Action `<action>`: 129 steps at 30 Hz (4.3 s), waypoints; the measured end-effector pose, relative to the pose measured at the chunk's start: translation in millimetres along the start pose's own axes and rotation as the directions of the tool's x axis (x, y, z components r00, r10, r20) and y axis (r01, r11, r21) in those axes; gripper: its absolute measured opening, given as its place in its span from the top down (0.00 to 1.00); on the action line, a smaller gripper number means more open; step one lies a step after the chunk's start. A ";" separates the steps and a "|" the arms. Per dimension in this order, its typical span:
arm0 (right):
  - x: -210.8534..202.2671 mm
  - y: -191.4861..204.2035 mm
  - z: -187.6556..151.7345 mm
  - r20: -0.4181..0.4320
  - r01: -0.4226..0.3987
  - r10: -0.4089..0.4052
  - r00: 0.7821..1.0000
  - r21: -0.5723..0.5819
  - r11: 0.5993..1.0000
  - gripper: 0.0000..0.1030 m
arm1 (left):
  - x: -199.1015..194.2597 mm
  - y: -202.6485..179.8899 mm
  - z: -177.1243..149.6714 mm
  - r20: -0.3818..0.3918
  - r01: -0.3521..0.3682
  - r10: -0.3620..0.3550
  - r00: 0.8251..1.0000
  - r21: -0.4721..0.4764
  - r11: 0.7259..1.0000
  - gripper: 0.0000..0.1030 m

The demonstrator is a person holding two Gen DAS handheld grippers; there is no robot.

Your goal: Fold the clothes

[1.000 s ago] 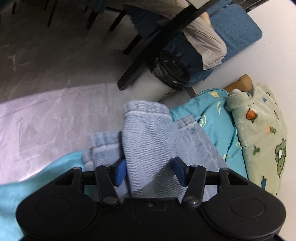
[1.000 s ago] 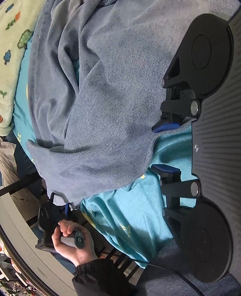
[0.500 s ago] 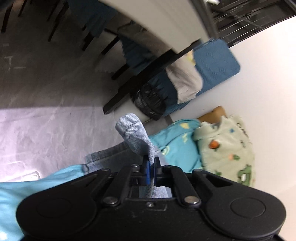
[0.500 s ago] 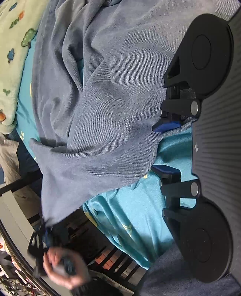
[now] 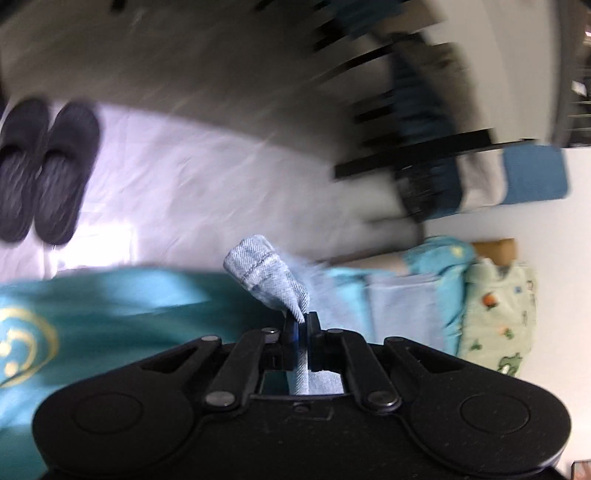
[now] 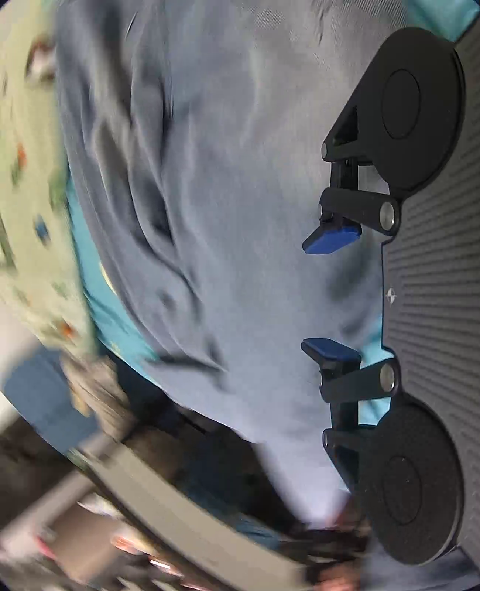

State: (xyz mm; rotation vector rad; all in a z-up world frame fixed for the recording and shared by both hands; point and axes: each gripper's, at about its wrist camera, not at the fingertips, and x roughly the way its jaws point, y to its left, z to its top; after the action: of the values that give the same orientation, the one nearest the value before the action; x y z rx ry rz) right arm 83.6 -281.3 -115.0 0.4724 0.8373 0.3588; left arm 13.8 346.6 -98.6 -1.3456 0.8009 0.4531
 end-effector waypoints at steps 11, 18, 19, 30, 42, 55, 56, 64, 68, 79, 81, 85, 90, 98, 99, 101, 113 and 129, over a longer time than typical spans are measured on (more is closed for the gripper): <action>-98.6 -67.3 24.8 0.343 0.309 -0.452 0.824 0.396 0.865 0.44 | -50.5 -26.3 -20.9 0.131 -0.054 0.006 0.991 0.361 0.931 0.53; -140.9 -150.4 36.6 0.241 0.331 -0.661 0.711 0.714 0.617 0.44 | -65.3 -107.0 -63.1 0.186 -0.053 -0.088 0.979 0.639 0.768 0.45; -145.0 -160.2 35.1 0.219 0.341 -0.679 0.701 0.733 0.588 0.44 | -63.3 -118.8 -74.1 0.175 -0.041 -0.104 0.979 0.670 0.741 0.45; -158.5 -227.4 1.0 0.159 0.186 -0.641 0.751 0.880 0.436 0.34 | -10.0 -216.8 -236.8 -0.087 0.169 -0.197 0.977 0.876 0.451 0.44; -162.6 -239.3 22.5 0.254 0.186 -0.592 0.765 0.793 0.580 0.84 | 87.7 -188.7 -346.1 -0.337 0.347 -0.097 0.936 0.849 0.399 0.45; -182.0 -221.4 32.8 0.197 0.437 -0.813 0.547 0.761 0.479 0.90 | 99.0 -182.1 -331.9 -0.282 0.282 -0.069 0.957 0.847 0.451 0.45; -175.4 -234.6 25.5 0.132 0.449 -0.809 0.573 0.775 0.444 0.90 | 100.5 -182.5 -333.5 -0.275 0.274 -0.063 0.959 0.853 0.444 0.45; -167.2 -226.3 21.9 0.023 0.594 -0.845 0.534 0.702 0.394 0.50 | 97.3 -180.4 -337.3 -0.207 0.218 -0.070 0.976 0.893 0.395 0.45; -165.6 -179.8 37.5 0.137 0.720 -0.905 0.402 0.564 0.405 0.40 | 93.0 -179.6 -329.6 -0.180 0.199 -0.084 0.980 0.883 0.424 0.45; -94.3 -63.0 30.1 0.317 0.475 -0.596 0.738 0.383 0.792 0.32 | 65.0 -184.1 -240.7 -0.073 0.150 -0.144 0.987 0.744 0.651 0.45; -63.2 -62.5 23.5 0.232 0.425 -0.528 0.817 0.376 0.823 0.32 | 66.2 -185.1 -214.5 -0.052 0.127 -0.126 0.991 0.685 0.718 0.44; -19.9 -65.3 26.2 0.116 0.415 -0.460 0.880 0.284 0.864 0.33 | 81.0 -181.1 -153.7 -0.020 0.090 -0.093 0.995 0.520 0.849 0.41; -7.9 -63.0 31.6 0.082 0.353 -0.394 0.916 0.304 0.885 0.32 | 112.6 -168.9 -91.7 0.012 0.047 -0.057 0.998 0.389 0.920 0.43; -12.0 -54.6 21.5 0.075 0.186 -0.247 0.966 0.462 0.867 0.31 | 144.5 -136.1 -53.7 -0.024 0.026 -0.022 0.999 0.175 0.984 0.47; -11.7 -54.6 21.2 0.071 0.190 -0.252 0.965 0.469 0.862 0.31 | 147.8 -135.7 -52.1 -0.016 0.006 -0.003 1.000 0.186 0.983 0.47; -11.2 -54.6 20.8 0.062 0.199 -0.260 0.964 0.483 0.853 0.30 | 154.3 -134.9 -49.1 -0.001 -0.025 0.025 1.000 0.207 0.978 0.47; 4.1 -63.3 21.7 0.000 0.172 -0.199 0.980 0.507 0.845 0.29 | 177.9 -144.1 -43.4 0.060 -0.006 -0.014 0.998 0.319 0.948 0.56; -1.6 -64.2 23.8 0.023 0.222 -0.259 0.966 0.449 0.866 0.30 | 76.9 -146.1 -33.9 0.390 0.087 -0.195 0.900 0.277 0.957 0.98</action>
State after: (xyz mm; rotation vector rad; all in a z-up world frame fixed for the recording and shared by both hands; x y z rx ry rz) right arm 108.7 -342.0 -134.3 0.7924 0.8871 -0.0916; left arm 159.7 273.4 -56.5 -1.0108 0.3864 0.4814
